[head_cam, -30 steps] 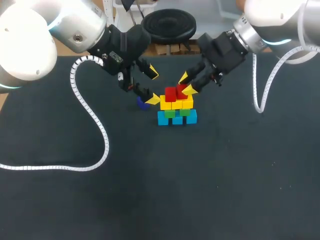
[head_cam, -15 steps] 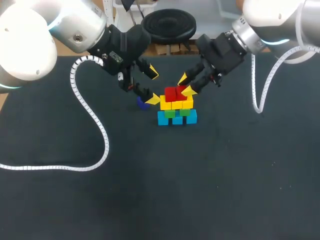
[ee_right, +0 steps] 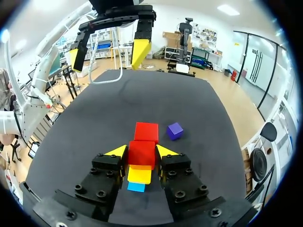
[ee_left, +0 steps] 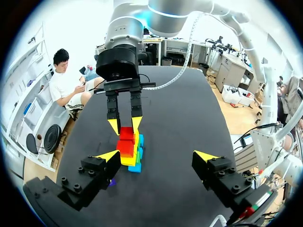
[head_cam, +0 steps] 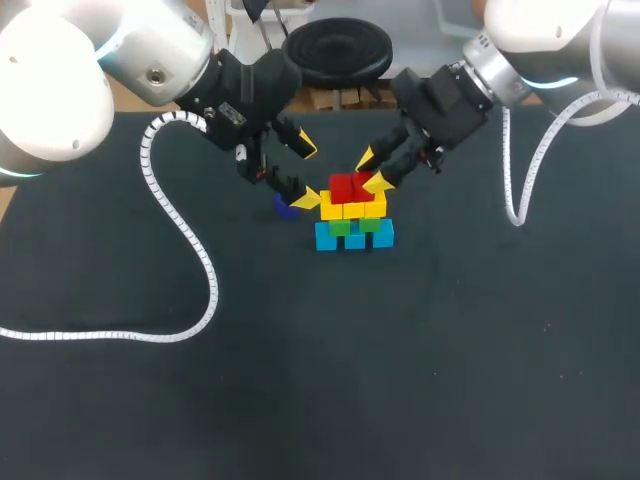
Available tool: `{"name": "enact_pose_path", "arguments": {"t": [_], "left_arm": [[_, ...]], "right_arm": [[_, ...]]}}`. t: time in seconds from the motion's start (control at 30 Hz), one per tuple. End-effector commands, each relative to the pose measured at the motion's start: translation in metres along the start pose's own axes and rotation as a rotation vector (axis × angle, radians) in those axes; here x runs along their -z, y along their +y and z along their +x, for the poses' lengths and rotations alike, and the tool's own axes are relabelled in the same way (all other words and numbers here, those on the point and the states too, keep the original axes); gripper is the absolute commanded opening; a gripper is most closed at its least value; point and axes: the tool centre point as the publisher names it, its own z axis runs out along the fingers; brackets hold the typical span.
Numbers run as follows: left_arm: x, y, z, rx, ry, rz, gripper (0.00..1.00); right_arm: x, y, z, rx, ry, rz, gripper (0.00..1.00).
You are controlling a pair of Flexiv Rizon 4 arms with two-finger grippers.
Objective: Place the blue cubes, place green cubes on the blue cubes, place the yellow cubes on the green cubes, then place the red cubes on the yellow cubes, and place purple cube on the red cubes.
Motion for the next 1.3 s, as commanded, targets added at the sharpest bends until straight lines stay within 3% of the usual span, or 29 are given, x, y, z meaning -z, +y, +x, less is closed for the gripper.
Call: {"name": "enact_pose_path", "arguments": {"t": [0.03,0.1,0.13,0.17,0.5,0.9,1.3], "left_arm": [[0.0,0.001,0.0,-0.002,-0.001,0.002,1.0],[0.0,0.001,0.0,-0.002,-0.001,0.002,1.0],[0.0,0.001,0.0,-0.002,-0.001,0.002,1.0],[0.0,0.001,0.0,-0.002,-0.001,0.002,1.0],[0.0,0.001,0.0,-0.002,-0.001,0.002,1.0],[0.0,0.001,0.0,-0.002,-0.001,0.002,1.0],[0.0,0.001,0.0,-0.002,-0.001,0.002,1.0]], "right_arm": [[-0.001,-0.001,-0.001,-0.001,0.001,-0.003,0.03],[-0.001,-0.001,-0.001,-0.003,0.0,-0.003,0.38],[-0.001,-0.001,-0.001,-0.004,0.0,-0.003,0.73],[0.0,-0.001,-0.002,-0.005,0.0,-0.003,1.0],[0.007,-0.002,-0.002,-0.016,-0.011,0.024,1.0],[0.03,0.001,-0.005,-0.009,-0.098,0.141,1.0],[0.053,0.02,0.013,-0.065,-0.07,0.172,1.0]]}}
